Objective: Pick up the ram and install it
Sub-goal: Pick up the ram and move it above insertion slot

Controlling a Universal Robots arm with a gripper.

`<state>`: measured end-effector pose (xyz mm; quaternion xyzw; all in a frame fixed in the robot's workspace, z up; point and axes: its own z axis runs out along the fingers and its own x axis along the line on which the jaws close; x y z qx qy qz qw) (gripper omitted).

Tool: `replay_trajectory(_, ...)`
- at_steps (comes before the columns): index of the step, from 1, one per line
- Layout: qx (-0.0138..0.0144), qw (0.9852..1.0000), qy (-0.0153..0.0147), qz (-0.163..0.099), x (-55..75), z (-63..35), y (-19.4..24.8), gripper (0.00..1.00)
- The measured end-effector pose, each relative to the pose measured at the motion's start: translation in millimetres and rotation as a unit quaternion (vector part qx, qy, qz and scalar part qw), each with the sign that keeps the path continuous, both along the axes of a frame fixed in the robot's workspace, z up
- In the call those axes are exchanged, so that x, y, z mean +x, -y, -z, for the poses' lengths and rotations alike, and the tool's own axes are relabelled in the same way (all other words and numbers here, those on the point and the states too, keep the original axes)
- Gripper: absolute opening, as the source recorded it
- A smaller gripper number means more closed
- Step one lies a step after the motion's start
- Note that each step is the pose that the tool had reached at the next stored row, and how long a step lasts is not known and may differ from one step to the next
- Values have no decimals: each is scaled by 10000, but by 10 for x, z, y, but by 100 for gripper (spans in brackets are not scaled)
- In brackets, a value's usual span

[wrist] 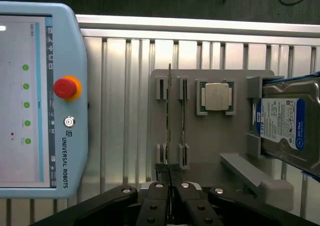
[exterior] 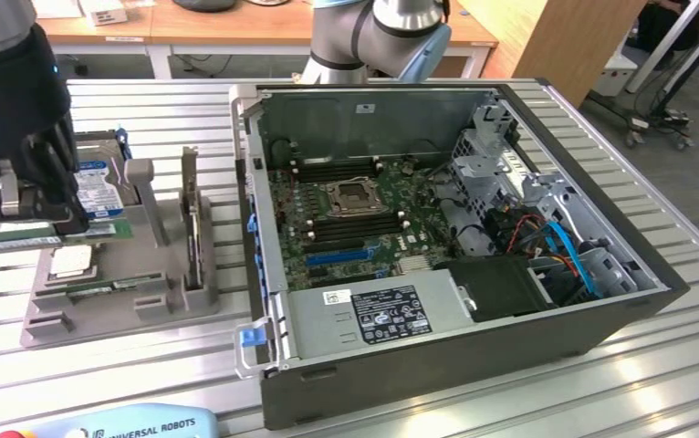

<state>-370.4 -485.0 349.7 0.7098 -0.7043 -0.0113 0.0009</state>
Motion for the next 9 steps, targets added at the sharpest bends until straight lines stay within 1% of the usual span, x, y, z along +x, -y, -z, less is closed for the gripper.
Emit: replay_trajectory(9,0,10000,0,0,0,-185,0,11)
